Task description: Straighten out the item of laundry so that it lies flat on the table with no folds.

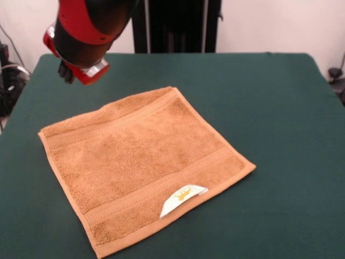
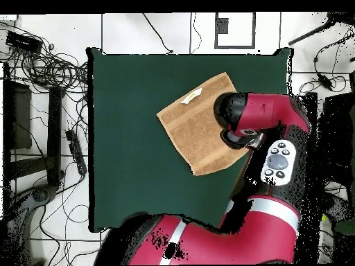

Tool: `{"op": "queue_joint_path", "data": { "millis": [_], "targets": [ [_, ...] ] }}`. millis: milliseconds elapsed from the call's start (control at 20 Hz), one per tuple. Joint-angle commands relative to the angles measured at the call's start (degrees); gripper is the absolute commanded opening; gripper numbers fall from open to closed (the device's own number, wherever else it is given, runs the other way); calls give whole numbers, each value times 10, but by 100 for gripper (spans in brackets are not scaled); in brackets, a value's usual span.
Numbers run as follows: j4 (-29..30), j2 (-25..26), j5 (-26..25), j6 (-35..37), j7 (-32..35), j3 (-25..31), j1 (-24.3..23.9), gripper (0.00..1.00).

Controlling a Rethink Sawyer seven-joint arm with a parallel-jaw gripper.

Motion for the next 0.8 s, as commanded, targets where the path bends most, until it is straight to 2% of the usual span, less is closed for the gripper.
{"op": "queue_joint_path", "data": {
  "millis": [50,200,800],
  "targets": [
    [42,20,5,10,-75,94,16,0],
    [44,23,20,12,-40,99,24,0],
    [36,38,50,22,22,113,47,0]
  ]
}}
